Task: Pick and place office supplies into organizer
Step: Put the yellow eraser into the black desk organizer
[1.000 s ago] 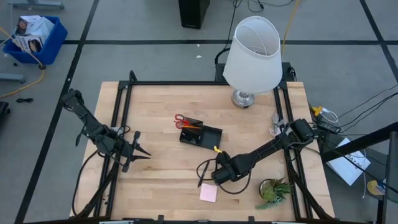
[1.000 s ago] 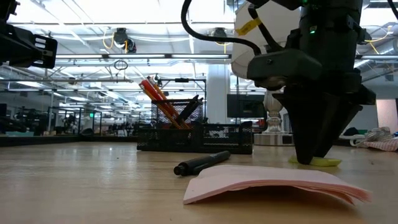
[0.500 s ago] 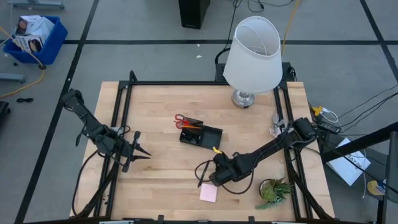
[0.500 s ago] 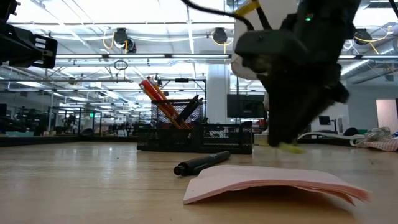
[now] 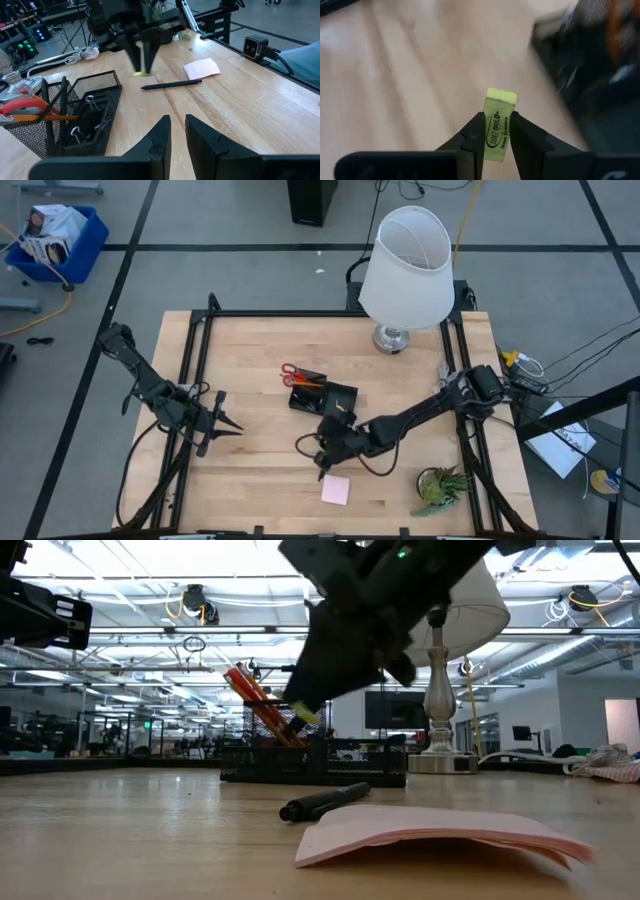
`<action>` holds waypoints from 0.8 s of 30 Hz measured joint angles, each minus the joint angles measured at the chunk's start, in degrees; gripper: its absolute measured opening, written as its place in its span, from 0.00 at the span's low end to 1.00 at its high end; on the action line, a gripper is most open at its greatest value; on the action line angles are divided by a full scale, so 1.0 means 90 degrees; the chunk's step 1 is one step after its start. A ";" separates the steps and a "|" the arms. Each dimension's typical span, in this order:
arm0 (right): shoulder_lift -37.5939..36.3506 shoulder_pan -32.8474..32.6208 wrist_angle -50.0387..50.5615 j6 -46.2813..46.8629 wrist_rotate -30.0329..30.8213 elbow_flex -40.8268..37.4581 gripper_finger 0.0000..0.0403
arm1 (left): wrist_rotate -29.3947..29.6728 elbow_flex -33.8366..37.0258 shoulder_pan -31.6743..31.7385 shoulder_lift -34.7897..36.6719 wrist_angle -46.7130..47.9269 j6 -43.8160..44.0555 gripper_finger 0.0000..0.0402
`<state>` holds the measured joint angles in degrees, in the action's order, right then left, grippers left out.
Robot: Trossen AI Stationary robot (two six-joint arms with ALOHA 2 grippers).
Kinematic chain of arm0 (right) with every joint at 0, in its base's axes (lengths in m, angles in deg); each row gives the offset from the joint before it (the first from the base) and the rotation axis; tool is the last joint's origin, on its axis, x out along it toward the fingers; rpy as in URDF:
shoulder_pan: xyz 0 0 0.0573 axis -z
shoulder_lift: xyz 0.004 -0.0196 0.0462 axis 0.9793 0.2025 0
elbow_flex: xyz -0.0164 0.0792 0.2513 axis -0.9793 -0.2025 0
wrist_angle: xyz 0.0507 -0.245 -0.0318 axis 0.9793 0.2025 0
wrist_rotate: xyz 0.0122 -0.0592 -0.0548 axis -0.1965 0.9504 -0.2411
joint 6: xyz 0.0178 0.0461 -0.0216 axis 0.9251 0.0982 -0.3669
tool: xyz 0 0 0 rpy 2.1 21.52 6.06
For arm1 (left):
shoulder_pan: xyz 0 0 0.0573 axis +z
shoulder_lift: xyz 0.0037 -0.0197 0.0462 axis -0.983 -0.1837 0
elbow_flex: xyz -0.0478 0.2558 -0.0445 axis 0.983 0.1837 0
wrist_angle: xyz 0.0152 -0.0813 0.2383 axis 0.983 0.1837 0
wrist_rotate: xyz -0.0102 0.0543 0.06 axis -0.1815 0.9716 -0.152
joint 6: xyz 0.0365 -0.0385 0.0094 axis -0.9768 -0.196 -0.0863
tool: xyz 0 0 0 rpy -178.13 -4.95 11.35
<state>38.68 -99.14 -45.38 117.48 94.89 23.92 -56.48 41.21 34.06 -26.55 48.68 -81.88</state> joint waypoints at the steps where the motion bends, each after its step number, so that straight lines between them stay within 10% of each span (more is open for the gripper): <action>1: 0.0009 0.0049 -0.0137 -0.0316 0.0170 -0.0002 0.18 | 0.0000 0.0000 0.0001 -0.0002 0.0000 0.0000 0.16; 24: 0.0703 0.1161 -0.1737 -0.3529 0.0864 0.0006 0.18 | 0.0000 0.0002 -0.0001 -0.0002 -0.0004 0.0000 0.16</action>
<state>45.01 -88.69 -61.01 85.72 102.67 23.98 -56.48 41.23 34.05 -26.57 48.65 -81.88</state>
